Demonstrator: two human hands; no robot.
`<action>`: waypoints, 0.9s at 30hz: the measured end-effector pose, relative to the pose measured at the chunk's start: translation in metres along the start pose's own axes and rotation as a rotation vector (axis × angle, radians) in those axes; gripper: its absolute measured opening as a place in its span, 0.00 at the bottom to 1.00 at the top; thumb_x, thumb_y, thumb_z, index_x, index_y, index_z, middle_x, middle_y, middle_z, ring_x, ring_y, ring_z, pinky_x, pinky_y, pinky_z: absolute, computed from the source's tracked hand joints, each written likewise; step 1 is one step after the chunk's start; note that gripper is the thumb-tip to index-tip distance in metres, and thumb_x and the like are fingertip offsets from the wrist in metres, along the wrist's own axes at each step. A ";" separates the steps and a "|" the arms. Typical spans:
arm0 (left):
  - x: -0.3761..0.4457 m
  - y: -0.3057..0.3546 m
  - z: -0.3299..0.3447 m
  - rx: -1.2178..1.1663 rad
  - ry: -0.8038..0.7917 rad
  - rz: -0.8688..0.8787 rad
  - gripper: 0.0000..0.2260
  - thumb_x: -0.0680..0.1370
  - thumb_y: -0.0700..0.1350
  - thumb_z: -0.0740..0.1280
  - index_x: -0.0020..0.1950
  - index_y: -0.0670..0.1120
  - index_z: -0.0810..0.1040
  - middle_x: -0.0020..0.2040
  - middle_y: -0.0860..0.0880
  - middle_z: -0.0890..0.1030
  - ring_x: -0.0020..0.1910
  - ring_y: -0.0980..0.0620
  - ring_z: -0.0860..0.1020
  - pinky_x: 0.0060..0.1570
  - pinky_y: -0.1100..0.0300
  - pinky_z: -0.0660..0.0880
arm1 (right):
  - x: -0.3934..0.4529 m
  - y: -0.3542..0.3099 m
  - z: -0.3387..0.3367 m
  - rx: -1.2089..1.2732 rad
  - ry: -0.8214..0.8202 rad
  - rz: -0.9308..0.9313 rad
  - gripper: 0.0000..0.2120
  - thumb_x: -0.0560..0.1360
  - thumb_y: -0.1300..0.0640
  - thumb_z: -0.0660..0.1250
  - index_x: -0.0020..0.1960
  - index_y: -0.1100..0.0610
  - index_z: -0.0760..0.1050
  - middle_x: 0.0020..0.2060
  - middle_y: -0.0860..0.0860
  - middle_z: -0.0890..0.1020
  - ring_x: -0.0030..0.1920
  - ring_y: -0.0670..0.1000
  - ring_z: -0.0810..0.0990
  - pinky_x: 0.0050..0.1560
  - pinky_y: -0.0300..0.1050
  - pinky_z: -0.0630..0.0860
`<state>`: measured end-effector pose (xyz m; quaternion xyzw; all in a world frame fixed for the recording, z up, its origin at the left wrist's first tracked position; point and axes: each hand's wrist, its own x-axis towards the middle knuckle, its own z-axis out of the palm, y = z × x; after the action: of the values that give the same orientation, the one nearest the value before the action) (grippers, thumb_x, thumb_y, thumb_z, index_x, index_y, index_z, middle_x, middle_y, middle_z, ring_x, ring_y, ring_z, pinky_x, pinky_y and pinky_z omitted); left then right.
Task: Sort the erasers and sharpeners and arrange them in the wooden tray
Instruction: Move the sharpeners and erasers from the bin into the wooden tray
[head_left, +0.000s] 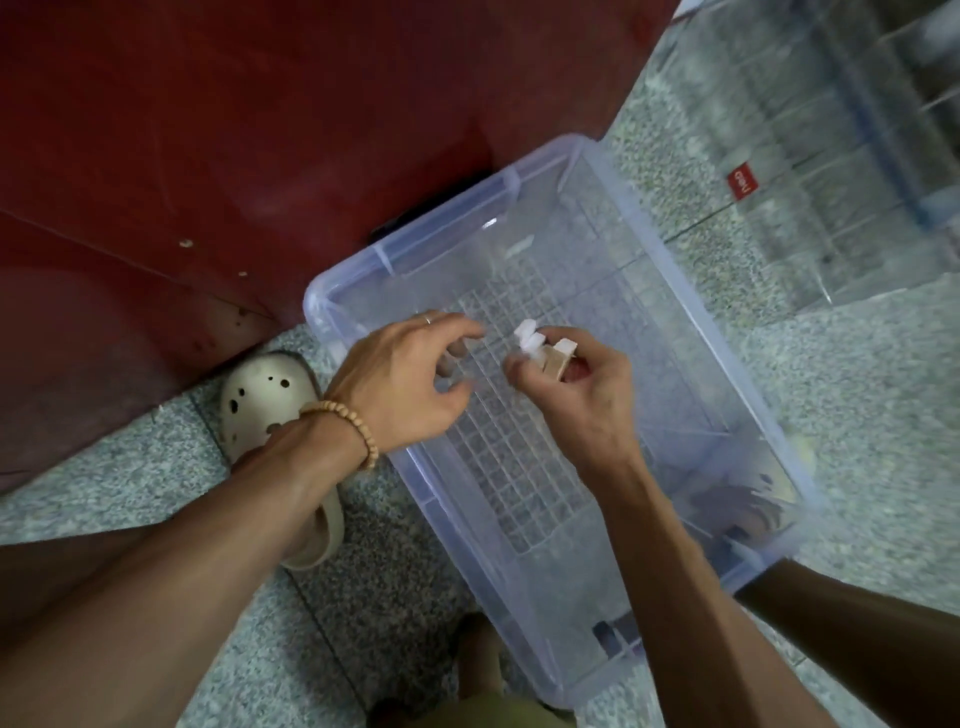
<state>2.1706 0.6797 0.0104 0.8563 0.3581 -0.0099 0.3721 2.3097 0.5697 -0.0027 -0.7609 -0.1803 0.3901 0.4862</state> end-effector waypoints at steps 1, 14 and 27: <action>-0.001 0.010 -0.008 -0.083 -0.023 -0.004 0.23 0.70 0.48 0.74 0.65 0.54 0.75 0.50 0.58 0.78 0.44 0.59 0.80 0.47 0.54 0.79 | -0.004 -0.017 -0.003 0.115 -0.042 0.011 0.06 0.70 0.63 0.77 0.43 0.55 0.82 0.32 0.53 0.80 0.30 0.48 0.75 0.30 0.41 0.71; -0.062 0.137 -0.097 -0.309 0.514 0.277 0.14 0.73 0.46 0.70 0.57 0.45 0.83 0.47 0.52 0.81 0.44 0.58 0.81 0.45 0.61 0.79 | -0.077 -0.144 -0.036 0.784 -0.303 0.071 0.07 0.70 0.51 0.73 0.37 0.53 0.80 0.28 0.49 0.71 0.24 0.45 0.68 0.23 0.37 0.64; -0.142 0.161 -0.196 -0.718 0.632 0.182 0.05 0.76 0.39 0.71 0.48 0.48 0.82 0.37 0.48 0.85 0.34 0.50 0.82 0.37 0.57 0.80 | -0.144 -0.231 0.000 0.657 -0.335 -0.242 0.05 0.72 0.60 0.74 0.40 0.56 0.79 0.31 0.57 0.74 0.27 0.49 0.68 0.25 0.39 0.65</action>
<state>2.1166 0.6448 0.2939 0.6629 0.3581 0.4071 0.5164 2.2432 0.5829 0.2611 -0.4638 -0.2109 0.4857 0.7103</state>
